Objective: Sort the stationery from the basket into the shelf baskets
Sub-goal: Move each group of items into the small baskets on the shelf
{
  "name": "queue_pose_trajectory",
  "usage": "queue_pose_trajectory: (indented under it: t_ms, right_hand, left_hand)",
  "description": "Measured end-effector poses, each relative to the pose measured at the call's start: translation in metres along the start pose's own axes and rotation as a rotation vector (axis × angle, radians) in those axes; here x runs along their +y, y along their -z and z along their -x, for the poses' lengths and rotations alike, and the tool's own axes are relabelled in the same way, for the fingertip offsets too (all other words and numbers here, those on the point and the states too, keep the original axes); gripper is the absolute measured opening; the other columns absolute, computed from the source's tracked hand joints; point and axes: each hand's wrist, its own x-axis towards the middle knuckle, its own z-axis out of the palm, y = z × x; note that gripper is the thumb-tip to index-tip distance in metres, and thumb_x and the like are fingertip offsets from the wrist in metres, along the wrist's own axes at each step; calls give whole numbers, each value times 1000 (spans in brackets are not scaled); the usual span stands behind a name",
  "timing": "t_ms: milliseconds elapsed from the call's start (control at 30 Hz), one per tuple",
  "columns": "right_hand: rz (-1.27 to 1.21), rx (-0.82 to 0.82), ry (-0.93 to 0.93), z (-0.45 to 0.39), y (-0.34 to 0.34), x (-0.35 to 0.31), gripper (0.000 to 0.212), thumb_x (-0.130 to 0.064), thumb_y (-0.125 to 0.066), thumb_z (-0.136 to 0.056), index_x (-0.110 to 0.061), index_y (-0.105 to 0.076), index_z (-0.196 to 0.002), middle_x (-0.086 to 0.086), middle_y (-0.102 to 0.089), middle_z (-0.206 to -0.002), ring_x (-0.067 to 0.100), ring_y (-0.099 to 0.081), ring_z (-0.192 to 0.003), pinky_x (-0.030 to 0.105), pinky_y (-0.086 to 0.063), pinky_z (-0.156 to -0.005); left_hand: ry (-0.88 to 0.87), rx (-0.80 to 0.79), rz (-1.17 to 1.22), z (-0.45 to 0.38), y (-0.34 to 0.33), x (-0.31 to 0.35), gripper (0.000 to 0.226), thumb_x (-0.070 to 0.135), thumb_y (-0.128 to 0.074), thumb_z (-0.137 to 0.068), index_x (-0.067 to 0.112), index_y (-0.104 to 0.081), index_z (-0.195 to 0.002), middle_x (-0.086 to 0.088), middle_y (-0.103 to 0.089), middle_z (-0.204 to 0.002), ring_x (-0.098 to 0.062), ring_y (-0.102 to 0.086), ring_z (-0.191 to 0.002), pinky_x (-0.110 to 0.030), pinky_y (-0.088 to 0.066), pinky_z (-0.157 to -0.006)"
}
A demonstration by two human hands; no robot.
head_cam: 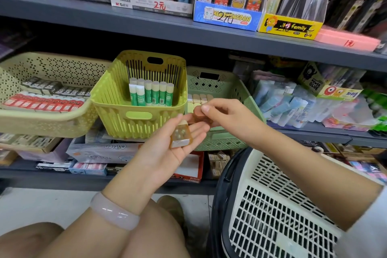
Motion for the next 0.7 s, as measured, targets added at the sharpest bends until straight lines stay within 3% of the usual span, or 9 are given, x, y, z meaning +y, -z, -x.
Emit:
queue_pose_trajectory:
  t_ms: [133, 233, 367, 433, 533, 633, 700]
  right_hand:
    - [262, -25, 50, 0, 9, 3, 21, -32, -65, -83, -24, -67, -102, -6, -69, -92, 10, -63, -85, 23, -48, -78]
    - [318, 26, 37, -4, 17, 8, 13, -28, -64, -84, -23, -62, -97, -2, -66, -84, 18, -62, -79, 29, -48, -74]
    - [382, 237, -239, -22, 26, 26, 14, -28, -64, -83, -17, -58, -91, -1, -61, -85, 18, -57, -81, 30, -44, -72]
    - [518, 203, -391, -32, 26, 35, 19, -27, -64, -82, -12, -63, -93, 3, -60, -85, 18, -52, -78, 25, -38, -66]
    - [623, 125, -519, -44, 22, 47, 21, -24, -65, -82, -8, -61, -95, 12, -66, -99, 25, -59, -84, 29, -43, -70]
    - [678, 89, -602, -52, 15, 54, 32, -25, -70, -80, -4, -54, -98, 15, -60, -103, 30, -60, -95, 31, -43, -72]
    - [666, 38, -596, -57, 11, 56, 27, -27, -68, -81, -4, -56, -87, 15, -60, -93, 27, -58, -86, 28, -42, -68]
  left_hand:
    - [-20, -2, -70, -1, -1, -2, 22, 17, -44, -94, 4, -58, -106, -21, -70, -99, -26, -69, -93, -32, -58, -74]
    - [-44, 2, -92, -3, -1, -1, 24, 20, -44, -95, 5, -55, -110, -19, -70, -98, -26, -69, -91, -33, -58, -69]
    - [-66, 72, -179, -3, 0, 1, 30, 36, -41, -95, 12, -46, -112, -13, -72, -96, -21, -70, -67, -26, -56, -52]
    - [-55, 101, -293, -2, 1, 0, 30, 44, -37, -94, 18, -46, -109, -11, -73, -95, -13, -59, -49, -20, -48, -43]
    - [-27, 131, -399, -3, 3, -2, 31, 48, -39, -92, 23, -48, -109, -10, -73, -91, -7, -42, -41, -16, -33, -38]
    - [-36, 139, -430, -4, 6, -3, 30, 41, -48, -89, 18, -51, -107, -11, -73, -90, -7, -44, -43, -15, -36, -38]
    - [-56, 155, -453, -5, 9, -5, 27, 34, -55, -87, 13, -55, -104, -11, -73, -92, -7, -47, -46, -16, -40, -40]
